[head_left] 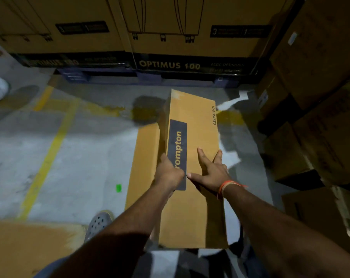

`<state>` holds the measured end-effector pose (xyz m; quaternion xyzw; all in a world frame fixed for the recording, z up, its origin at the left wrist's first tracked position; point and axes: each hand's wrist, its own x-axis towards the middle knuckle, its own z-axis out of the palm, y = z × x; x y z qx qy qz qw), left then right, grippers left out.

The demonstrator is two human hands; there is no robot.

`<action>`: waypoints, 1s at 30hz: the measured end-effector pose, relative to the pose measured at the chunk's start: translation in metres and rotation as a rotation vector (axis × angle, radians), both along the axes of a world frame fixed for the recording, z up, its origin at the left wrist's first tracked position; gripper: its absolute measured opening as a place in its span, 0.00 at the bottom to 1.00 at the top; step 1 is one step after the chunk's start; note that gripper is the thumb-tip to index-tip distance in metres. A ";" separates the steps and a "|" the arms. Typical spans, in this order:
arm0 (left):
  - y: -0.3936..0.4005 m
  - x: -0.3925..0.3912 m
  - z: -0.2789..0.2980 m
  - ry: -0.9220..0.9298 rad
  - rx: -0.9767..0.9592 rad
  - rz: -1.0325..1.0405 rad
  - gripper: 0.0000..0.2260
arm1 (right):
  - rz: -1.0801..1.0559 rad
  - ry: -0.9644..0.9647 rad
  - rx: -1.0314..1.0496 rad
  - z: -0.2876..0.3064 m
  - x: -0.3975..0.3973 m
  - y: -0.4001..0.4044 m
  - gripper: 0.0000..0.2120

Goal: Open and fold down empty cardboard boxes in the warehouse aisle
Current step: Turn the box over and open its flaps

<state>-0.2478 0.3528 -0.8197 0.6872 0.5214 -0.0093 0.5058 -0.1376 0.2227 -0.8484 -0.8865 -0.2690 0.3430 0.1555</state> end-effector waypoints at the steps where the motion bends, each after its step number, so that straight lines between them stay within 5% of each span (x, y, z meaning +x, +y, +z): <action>1: 0.005 -0.004 0.004 0.031 0.068 -0.018 0.26 | -0.001 0.034 0.047 -0.001 -0.003 0.005 0.49; 6: 0.000 -0.005 0.011 -0.070 0.167 -0.379 0.37 | -0.059 0.189 0.173 0.001 0.000 0.023 0.50; 8: -0.015 0.004 0.004 -0.053 0.109 -0.590 0.46 | -0.155 0.217 0.240 0.011 0.009 0.017 0.43; 13: -0.047 0.020 -0.023 -0.074 -0.016 -0.778 0.41 | -0.098 -0.041 0.020 0.011 0.027 -0.022 0.37; 19: -0.036 0.003 -0.033 0.081 0.183 -0.747 0.34 | -0.082 -0.145 -0.376 -0.012 0.026 -0.051 0.36; 23: -0.018 0.002 -0.023 0.134 0.296 -0.799 0.33 | 0.234 -0.262 -0.297 0.001 0.010 -0.023 0.43; 26: -0.020 0.005 -0.018 0.237 0.513 -0.769 0.29 | 0.513 -0.249 -0.334 -0.004 -0.005 -0.006 0.36; 30: -0.019 0.005 -0.012 0.413 0.646 -0.486 0.21 | 0.694 -0.309 -0.532 -0.009 -0.015 -0.002 0.28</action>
